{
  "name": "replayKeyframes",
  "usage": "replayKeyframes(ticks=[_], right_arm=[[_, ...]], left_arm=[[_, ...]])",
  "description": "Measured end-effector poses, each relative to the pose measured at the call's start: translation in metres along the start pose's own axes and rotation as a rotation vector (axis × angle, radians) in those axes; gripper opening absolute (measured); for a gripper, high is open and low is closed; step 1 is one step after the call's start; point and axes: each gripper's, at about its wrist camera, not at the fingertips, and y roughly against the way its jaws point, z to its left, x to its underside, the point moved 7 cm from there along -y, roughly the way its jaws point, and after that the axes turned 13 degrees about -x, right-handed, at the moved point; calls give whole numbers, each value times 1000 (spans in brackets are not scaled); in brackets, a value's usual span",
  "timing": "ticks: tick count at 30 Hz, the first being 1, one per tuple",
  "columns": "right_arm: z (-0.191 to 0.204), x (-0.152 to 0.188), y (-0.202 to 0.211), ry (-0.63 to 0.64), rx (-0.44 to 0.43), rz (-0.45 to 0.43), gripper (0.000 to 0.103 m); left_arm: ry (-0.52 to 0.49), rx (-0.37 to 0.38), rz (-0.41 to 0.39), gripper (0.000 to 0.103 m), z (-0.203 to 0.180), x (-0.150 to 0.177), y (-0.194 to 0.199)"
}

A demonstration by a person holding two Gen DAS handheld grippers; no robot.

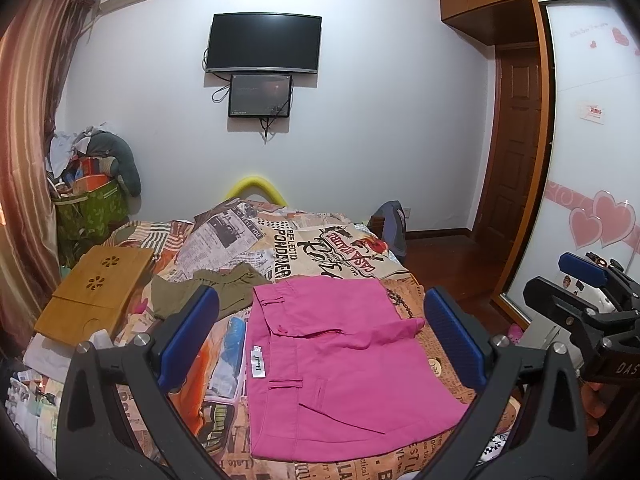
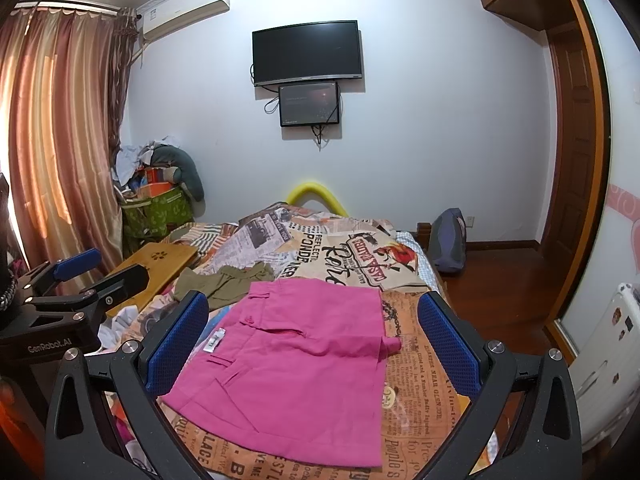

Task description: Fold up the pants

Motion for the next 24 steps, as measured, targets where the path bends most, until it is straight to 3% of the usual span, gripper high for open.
replayKeyframes(ticks=[24], right_arm=[[-1, -4, 1, -4, 0, -9, 103]], left_arm=[[-2, 5, -6, 103, 2, 2, 0]])
